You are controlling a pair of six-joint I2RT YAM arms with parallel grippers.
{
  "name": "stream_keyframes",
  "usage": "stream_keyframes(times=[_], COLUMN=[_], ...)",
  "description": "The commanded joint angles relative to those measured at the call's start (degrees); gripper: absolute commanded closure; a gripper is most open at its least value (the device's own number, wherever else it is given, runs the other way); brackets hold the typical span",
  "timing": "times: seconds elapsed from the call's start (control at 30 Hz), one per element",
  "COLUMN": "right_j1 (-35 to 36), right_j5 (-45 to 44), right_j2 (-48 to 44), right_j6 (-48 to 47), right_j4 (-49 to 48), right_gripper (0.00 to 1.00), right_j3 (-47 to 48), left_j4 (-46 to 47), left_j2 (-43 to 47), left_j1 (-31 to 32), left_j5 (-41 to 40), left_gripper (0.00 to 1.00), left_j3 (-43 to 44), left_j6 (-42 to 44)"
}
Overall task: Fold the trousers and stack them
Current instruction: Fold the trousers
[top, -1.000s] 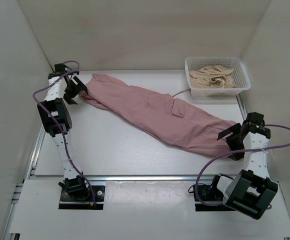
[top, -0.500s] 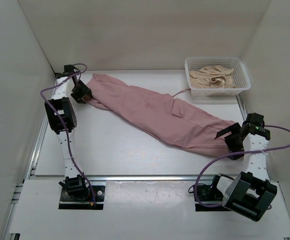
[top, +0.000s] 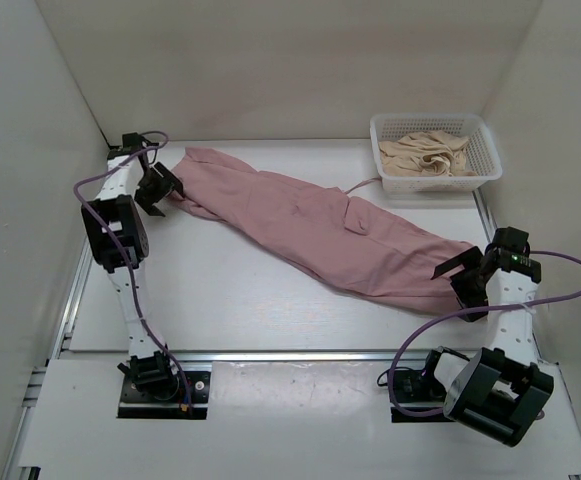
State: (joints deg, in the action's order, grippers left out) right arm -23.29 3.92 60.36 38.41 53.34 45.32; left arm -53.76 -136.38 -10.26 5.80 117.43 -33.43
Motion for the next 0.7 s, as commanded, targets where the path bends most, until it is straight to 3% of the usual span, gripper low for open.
stream_keyframes(times=[0.0,0.03,0.07,0.3,0.57,0.67], right_j1=[-0.2,-0.2,-0.2,-0.2,-0.2,-0.2], right_j5=[-1.5,-0.9,-0.9,0.7,0.7,0.7], right_j2=[-1.4,-0.9,-0.9,-0.2,0.3,0.3], right_j6=[-1.4,-1.4,-1.4,-1.4,-1.9,-1.9], right_j4=[1.0,1.0,0.5,-0.6,-1.7,-1.7], right_gripper=[0.02,0.02,0.02,0.02,0.02,0.02], right_j3=[2.3,2.3,1.8,1.3,0.2,0.2], left_j4=[0.2,0.2,0.2,4.0,4.0,3.5], left_j2=[9.6,10.2,10.2,9.6,-0.8,-0.7], left_j1=[-1.5,-1.5,-1.5,-1.5,-1.5,-1.5], left_j5=[1.5,2.0,2.0,3.8,4.0,1.5], left_gripper=[0.11,0.02,0.0,0.0,0.0,0.1], left_j3=[-0.8,-0.8,-0.8,0.5,8.5,5.2], left_j6=[0.3,0.3,0.3,-3.5,-4.8,-4.8])
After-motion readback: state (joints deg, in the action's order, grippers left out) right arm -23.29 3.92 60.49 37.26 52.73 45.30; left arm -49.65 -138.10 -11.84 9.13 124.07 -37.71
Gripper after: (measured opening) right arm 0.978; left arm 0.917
